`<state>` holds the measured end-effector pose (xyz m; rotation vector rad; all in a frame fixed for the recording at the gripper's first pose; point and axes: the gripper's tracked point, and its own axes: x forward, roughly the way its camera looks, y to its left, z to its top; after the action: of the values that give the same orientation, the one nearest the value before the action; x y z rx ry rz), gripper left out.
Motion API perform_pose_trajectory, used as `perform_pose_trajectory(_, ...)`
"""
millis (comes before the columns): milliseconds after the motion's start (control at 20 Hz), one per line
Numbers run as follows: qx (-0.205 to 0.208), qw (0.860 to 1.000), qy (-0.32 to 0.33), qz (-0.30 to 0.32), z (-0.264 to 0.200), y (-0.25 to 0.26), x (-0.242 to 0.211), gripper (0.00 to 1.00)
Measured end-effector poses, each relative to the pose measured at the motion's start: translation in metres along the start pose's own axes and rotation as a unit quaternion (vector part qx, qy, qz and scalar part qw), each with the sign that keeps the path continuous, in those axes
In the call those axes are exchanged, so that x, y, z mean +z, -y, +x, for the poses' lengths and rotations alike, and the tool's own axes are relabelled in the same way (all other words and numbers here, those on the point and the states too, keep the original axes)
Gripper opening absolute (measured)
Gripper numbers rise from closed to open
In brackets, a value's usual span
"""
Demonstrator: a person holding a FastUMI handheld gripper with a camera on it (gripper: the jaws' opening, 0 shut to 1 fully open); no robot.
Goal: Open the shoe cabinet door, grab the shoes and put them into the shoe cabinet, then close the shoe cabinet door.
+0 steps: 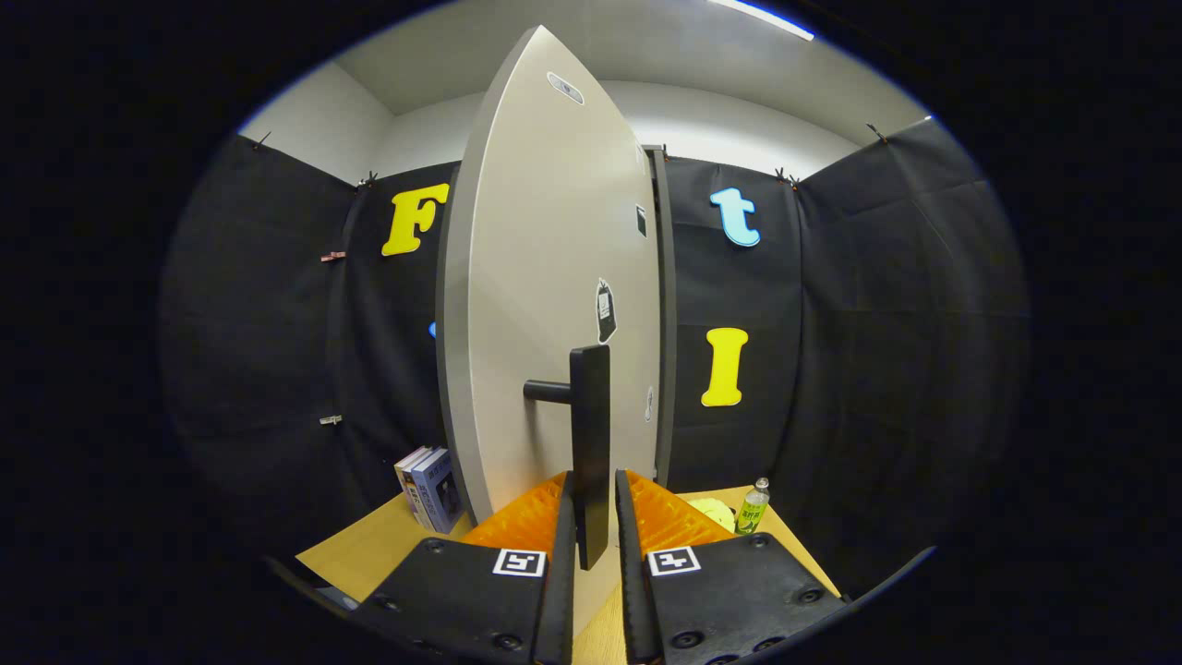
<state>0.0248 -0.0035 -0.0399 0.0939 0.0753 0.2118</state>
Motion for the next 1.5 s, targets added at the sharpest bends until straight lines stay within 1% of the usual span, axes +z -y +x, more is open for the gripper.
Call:
perform_pose_trajectory(100, -0.014, 1.0, 0.001, 0.012, -0.003, 0.015, 0.002, 0.26)
perform_pose_trajectory(200, -0.027, 0.999, 0.001, 0.026, -0.005, 0.033, 0.002, 0.21)
perform_pose_trajectory(400, -0.057, 0.997, 0.001, 0.048, -0.01, 0.074, 0.001, 0.21)
perform_pose_trajectory(500, -0.056, 0.998, -0.005, 0.043, -0.013, 0.079, 0.0, 0.21)
perform_pose_trajectory(650, -0.048, 0.998, -0.009, 0.041, -0.013, 0.079, -0.001, 0.07)
perform_pose_trajectory(750, -0.051, 0.998, -0.006, 0.047, -0.011, 0.079, -0.001, 0.12)
perform_pose_trajectory(950, -0.059, 0.998, -0.003, 0.033, -0.016, 0.082, 0.001, 0.12)
perform_pose_trajectory(1050, -0.077, 0.997, 0.002, 0.025, -0.025, 0.094, 0.003, 0.13)
perform_pose_trajectory(1200, -0.093, 0.994, 0.026, 0.053, -0.054, 0.098, 0.015, 0.18)
perform_pose_trajectory(1250, -0.102, 0.992, 0.033, 0.06, -0.061, 0.103, 0.018, 0.26)
perform_pose_trajectory(1350, -0.115, 0.99, 0.05, 0.066, -0.083, 0.107, 0.024, 0.34)
perform_pose_trajectory(1450, -0.124, 0.988, 0.065, 0.067, -0.101, 0.103, 0.028, 0.56)
perform_pose_trajectory(1500, -0.131, 0.987, 0.072, 0.063, -0.11, 0.102, 0.03, 0.61)
